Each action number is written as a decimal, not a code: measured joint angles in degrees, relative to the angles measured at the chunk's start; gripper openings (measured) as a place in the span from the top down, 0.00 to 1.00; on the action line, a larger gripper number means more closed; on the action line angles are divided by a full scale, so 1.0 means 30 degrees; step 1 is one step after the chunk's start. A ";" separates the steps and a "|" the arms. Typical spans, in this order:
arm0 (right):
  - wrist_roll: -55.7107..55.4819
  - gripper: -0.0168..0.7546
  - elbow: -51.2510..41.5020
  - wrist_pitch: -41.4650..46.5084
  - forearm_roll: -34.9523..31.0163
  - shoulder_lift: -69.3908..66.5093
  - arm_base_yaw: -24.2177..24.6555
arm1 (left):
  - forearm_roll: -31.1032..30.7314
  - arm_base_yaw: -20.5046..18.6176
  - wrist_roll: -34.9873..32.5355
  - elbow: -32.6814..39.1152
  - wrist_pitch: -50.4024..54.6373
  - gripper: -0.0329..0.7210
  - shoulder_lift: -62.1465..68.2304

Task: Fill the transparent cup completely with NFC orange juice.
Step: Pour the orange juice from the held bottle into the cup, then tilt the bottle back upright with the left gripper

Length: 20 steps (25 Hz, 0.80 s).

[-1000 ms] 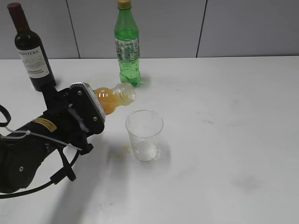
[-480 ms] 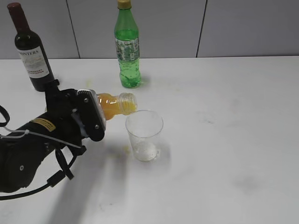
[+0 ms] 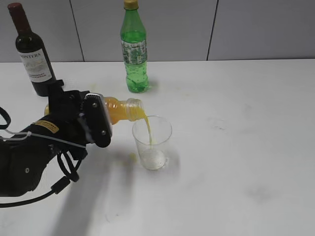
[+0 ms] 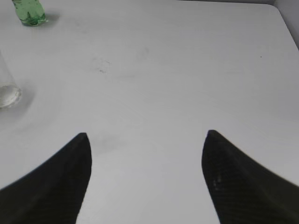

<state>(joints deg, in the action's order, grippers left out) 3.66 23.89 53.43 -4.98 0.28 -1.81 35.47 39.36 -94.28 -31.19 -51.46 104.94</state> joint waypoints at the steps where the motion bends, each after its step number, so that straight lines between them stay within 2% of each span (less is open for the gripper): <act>1: 0.0000 0.24 0.0000 0.0000 0.0000 0.0000 0.0000 | 0.0000 0.0000 -0.0152 -0.0108 0.0020 0.33 0.0000; 6: 0.0000 0.24 0.0000 0.0000 0.0000 0.0000 0.0000 | 0.0098 0.0000 -0.1367 -0.0321 0.0099 0.33 0.0000; 20: 0.0000 0.24 0.0000 0.0000 0.0000 0.0000 0.0000 | 0.0490 0.0000 -0.2672 -0.0341 -0.0451 0.33 0.0000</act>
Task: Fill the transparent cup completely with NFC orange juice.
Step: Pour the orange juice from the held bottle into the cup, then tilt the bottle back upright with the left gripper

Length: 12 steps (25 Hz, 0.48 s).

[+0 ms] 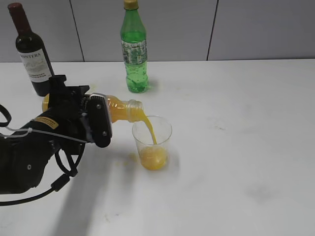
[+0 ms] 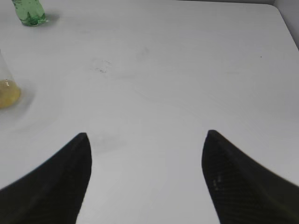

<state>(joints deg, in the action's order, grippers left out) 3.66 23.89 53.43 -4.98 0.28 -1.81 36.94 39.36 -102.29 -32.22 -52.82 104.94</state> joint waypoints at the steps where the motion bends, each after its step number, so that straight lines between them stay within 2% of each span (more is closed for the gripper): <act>1: 0.0000 0.24 0.0000 0.0000 0.0000 0.0000 0.0000 | 0.0020 0.0000 -0.0156 0.0000 -0.0090 0.33 0.0000; 12: 0.0000 0.24 0.0000 0.0000 0.0000 0.0000 0.0000 | 0.0097 0.0000 -0.1374 0.0000 -0.0910 0.33 0.0000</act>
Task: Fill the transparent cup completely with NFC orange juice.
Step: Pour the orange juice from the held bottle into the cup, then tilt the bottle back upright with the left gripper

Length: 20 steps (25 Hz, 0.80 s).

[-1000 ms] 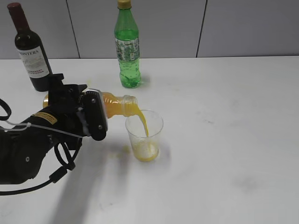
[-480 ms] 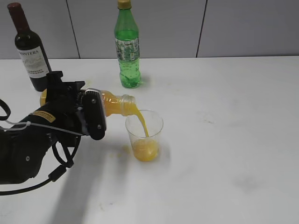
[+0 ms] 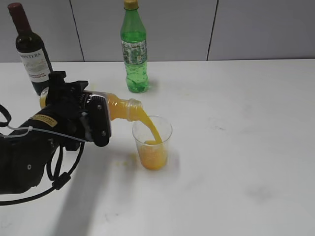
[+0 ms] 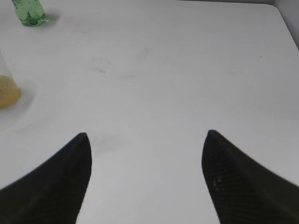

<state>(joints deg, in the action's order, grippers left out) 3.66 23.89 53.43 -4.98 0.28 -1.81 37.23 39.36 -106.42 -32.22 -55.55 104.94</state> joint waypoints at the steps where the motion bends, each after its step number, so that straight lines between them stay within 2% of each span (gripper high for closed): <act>1: 0.0000 0.24 0.0000 0.0000 0.0000 0.0000 0.0000 | 0.0010 0.0000 -0.0032 0.0000 -0.0163 0.33 0.0000; 20: 0.0000 0.24 0.0000 0.0000 0.0000 0.0000 0.0000 | 0.0291 0.0000 -0.1554 0.0000 -0.1914 0.33 0.0000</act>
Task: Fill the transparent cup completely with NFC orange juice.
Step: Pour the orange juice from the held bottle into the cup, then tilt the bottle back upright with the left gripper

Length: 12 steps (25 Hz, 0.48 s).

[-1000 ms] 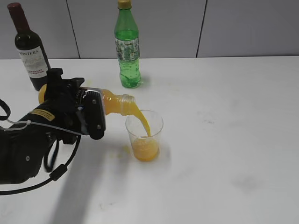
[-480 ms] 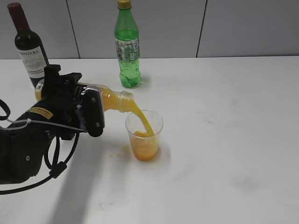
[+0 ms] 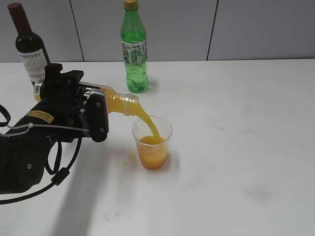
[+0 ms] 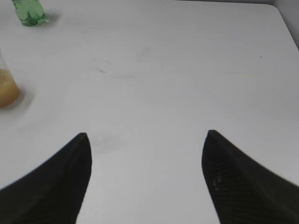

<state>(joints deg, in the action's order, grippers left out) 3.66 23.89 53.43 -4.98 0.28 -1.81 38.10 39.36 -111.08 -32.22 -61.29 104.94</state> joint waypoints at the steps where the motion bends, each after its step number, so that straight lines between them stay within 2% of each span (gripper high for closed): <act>1: 0.0000 0.24 0.0000 0.0000 0.0000 0.0000 0.0000 | 0.0000 0.0000 0.0000 0.0000 -0.0098 0.33 0.0000; 12: 0.0000 0.24 0.0000 0.0000 0.0000 0.0000 0.0000 | 0.0000 0.0000 -0.0066 0.0000 -0.0969 0.33 0.0000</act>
<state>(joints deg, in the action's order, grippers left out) 3.66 23.89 53.43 -4.98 0.28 -1.81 38.10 39.36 -111.28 -32.22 -64.20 104.94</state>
